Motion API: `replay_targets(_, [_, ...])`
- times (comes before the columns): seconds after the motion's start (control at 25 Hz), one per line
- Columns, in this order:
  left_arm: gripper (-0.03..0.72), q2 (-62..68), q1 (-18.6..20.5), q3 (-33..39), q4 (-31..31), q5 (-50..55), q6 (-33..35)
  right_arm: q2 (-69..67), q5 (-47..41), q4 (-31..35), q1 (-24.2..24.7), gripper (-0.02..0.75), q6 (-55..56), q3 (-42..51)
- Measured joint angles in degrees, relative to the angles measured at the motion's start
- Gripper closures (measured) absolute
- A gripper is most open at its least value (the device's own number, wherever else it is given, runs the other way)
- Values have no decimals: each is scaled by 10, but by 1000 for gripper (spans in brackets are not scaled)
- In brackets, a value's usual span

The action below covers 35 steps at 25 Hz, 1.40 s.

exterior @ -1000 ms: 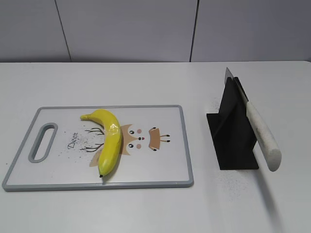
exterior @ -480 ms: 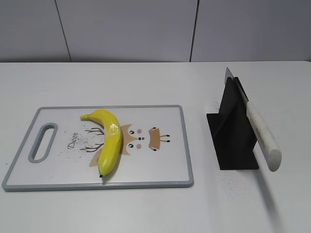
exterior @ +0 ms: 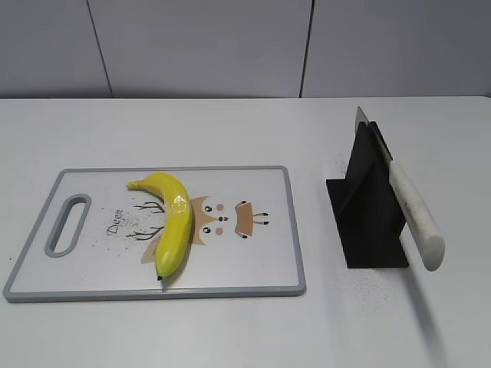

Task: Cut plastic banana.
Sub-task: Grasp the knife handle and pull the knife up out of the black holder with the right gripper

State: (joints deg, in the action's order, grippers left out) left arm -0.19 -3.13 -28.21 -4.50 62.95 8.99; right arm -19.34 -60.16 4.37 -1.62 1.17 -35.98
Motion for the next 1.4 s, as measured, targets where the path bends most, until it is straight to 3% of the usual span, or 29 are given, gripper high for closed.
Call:
replay_targets(0.36, [100, 0, 0, 0, 0, 0, 0, -203, -20, 8, -2, 229, -7, -101])
replay_targets(0.72, [100, 0, 0, 0, 0, 0, 0, -413, -30, 14, -119, 230, -6, -193])
replay_targets(1.08, [100, 0, 0, 0, 0, 0, 0, -556, -28, 9, -225, 230, 77, -242])
replay_targets(1.4, [100, 0, 0, 0, 0, 0, 0, -679, 17, -19, -238, 244, 185, -244])
